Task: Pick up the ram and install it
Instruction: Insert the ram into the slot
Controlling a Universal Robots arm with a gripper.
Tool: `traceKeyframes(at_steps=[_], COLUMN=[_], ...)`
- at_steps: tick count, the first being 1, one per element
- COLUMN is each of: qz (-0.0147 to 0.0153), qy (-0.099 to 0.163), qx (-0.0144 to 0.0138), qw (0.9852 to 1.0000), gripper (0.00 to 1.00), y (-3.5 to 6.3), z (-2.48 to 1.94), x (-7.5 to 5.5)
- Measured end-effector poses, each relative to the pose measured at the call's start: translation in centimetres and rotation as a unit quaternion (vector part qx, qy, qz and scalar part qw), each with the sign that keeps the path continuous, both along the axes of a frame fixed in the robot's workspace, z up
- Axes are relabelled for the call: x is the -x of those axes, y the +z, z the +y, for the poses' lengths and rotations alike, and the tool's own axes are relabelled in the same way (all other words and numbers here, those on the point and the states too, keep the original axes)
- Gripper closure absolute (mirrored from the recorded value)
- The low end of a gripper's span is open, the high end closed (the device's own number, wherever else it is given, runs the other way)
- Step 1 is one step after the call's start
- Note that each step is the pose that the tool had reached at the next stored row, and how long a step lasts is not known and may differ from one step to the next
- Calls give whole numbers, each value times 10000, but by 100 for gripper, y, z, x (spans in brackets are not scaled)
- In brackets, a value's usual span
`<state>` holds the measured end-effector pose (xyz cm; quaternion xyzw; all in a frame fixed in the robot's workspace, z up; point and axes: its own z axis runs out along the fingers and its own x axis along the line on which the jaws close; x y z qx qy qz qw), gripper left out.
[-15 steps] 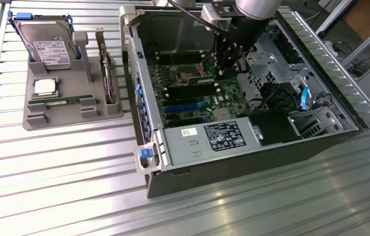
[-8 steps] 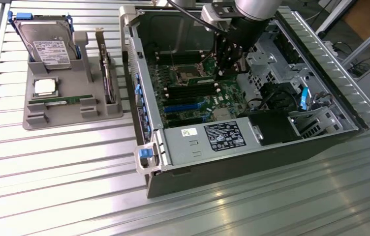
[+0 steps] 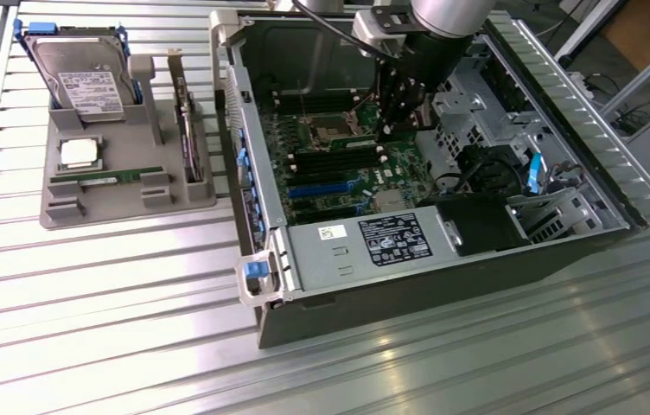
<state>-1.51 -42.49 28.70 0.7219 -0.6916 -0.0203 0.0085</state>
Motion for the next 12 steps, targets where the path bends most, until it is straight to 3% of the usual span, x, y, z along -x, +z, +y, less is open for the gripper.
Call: traceKeyframes(at_steps=[12], qz=[0], qy=[0], qx=[0], qw=[10000], gripper=[87], y=[-41], z=[-1], x=[0])
